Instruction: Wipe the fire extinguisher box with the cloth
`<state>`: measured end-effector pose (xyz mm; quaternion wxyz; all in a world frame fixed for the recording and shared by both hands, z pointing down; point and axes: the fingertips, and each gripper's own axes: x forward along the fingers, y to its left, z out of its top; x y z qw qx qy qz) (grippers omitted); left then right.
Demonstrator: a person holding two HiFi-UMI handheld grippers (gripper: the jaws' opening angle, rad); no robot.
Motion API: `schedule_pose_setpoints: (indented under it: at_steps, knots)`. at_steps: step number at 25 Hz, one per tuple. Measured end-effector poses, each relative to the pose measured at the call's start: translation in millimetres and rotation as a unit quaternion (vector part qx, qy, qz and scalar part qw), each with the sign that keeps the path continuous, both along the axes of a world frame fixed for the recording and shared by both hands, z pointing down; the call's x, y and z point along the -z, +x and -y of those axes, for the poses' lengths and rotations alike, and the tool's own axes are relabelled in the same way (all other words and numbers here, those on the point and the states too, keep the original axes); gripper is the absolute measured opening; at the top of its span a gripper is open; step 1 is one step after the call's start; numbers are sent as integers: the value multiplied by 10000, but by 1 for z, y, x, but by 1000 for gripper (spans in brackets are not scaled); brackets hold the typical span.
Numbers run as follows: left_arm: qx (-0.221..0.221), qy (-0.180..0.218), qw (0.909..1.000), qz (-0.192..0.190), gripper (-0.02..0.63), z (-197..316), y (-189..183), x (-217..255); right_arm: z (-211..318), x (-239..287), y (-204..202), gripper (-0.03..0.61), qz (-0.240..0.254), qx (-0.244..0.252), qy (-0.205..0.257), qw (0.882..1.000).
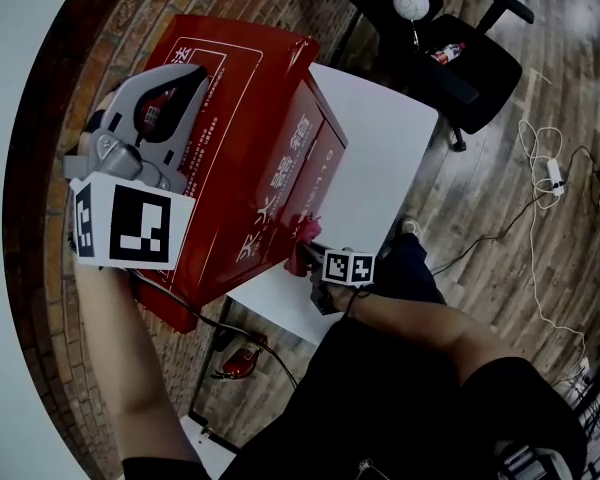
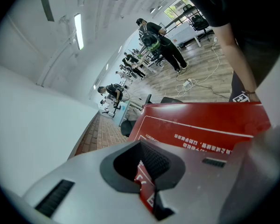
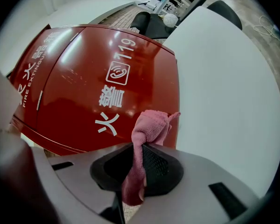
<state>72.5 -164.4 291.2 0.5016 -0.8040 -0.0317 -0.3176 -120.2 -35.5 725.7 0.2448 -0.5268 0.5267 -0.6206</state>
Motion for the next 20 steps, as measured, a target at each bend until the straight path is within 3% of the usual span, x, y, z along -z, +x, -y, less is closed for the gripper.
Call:
schedule_pose_setpoints:
  at_steps: [20]
  knots:
    - [92, -55, 9999, -2, 20, 1, -1, 0, 6, 83, 4, 61, 101, 291, 910, 9954]
